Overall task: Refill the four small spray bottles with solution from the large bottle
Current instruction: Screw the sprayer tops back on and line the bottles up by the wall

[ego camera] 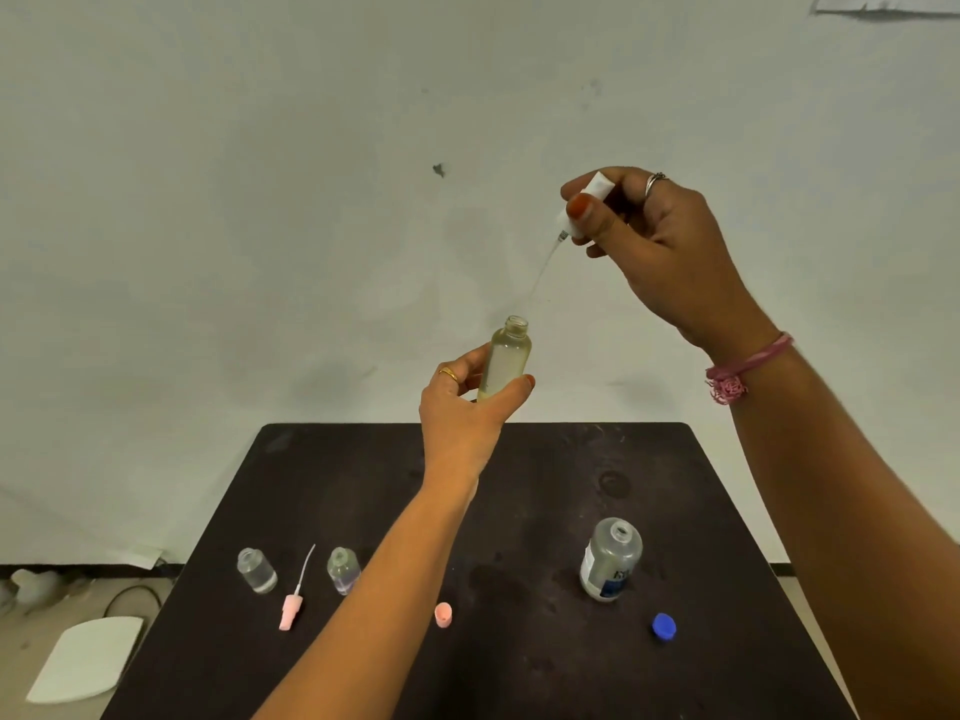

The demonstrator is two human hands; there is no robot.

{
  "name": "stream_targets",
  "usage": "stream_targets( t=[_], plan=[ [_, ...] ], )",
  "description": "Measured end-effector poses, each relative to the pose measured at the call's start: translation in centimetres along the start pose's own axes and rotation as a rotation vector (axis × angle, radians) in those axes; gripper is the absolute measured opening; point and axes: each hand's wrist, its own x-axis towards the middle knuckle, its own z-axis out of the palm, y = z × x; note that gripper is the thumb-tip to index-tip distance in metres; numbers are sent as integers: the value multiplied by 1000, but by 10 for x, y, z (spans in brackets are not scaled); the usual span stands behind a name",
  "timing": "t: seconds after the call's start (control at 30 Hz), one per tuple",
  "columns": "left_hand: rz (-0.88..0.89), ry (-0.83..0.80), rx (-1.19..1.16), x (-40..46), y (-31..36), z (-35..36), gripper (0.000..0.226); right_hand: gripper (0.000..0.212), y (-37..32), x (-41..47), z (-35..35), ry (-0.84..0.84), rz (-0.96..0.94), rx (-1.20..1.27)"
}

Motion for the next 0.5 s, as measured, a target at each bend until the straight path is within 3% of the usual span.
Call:
stream_targets(
  t=[0.23, 0.5],
  plan=[
    [-6, -7, -30, 1, 5, -1, 43, 12, -4, 6, 5, -48, -14, -11],
    [0, -9, -39, 5, 11, -1, 45, 27, 1, 9, 9, -124, 24, -125]
  ],
)
